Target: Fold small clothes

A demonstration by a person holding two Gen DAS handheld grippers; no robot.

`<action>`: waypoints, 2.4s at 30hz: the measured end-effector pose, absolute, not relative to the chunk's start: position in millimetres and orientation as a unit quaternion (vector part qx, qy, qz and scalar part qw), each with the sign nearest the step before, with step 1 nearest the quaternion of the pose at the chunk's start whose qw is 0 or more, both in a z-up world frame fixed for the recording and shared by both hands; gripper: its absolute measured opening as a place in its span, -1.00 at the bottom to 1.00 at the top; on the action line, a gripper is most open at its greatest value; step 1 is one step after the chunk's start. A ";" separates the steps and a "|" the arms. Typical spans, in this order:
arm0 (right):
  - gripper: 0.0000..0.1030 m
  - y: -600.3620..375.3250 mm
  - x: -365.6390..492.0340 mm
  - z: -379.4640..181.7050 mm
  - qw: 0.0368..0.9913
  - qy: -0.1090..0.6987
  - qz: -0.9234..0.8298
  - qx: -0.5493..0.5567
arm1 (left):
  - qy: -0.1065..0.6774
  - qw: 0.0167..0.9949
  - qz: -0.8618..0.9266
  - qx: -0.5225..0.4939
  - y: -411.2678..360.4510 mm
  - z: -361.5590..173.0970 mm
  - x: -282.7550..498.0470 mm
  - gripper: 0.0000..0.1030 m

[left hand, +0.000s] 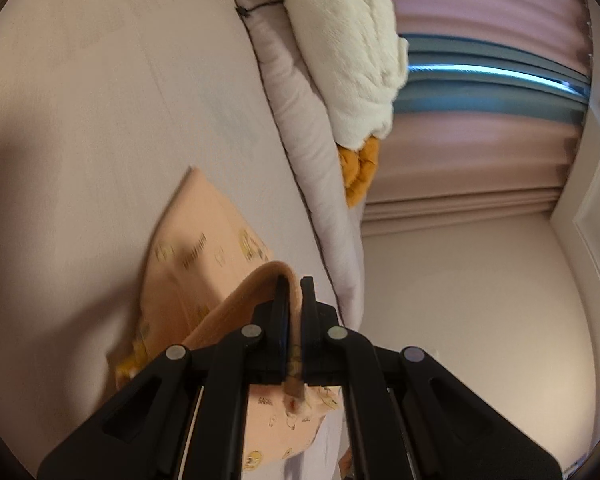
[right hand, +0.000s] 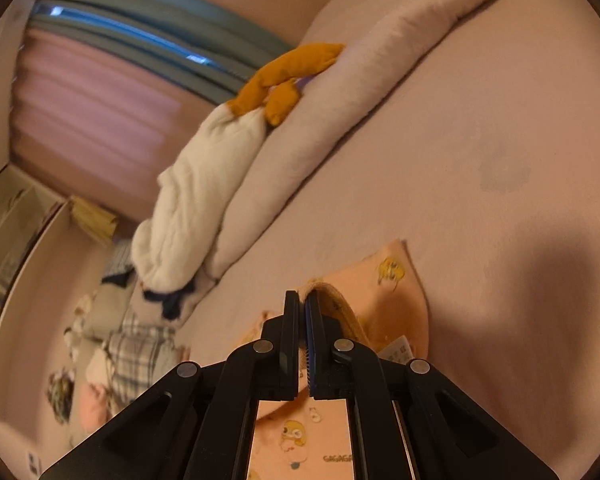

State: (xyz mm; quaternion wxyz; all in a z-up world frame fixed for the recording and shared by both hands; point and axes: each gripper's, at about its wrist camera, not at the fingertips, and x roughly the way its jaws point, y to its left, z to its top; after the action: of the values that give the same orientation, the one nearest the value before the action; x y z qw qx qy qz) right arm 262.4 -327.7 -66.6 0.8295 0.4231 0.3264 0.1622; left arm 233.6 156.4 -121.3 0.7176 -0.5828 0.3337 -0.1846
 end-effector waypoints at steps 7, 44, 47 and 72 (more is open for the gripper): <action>-0.91 -323.2 296.8 -89.4 0.809 0.384 0.113 0.430 | 0.393 0.702 -0.124 -0.580 163.6 -143.3 267.3 -0.96; -0.53 -110.9 307.0 -92.9 0.793 0.507 0.316 0.118 | 0.467 0.778 -0.210 -0.365 132.1 -110.9 207.3 -0.09; -0.53 -96.5 329.6 -97.9 0.798 0.509 0.303 0.112 | 0.471 0.780 -0.214 -0.351 130.9 -113.1 204.4 -0.09; -0.53 -258.7 317.0 -86.9 0.866 0.453 0.122 0.171 | 0.481 0.785 -0.164 -0.355 119.1 -128.8 307.0 -0.08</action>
State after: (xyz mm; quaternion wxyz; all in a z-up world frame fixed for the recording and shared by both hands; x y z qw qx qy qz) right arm 317.0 -258.7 -86.9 0.8664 0.1705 0.4533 0.1215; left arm 307.0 119.1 -128.8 0.7847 -0.3551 0.4808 -0.1643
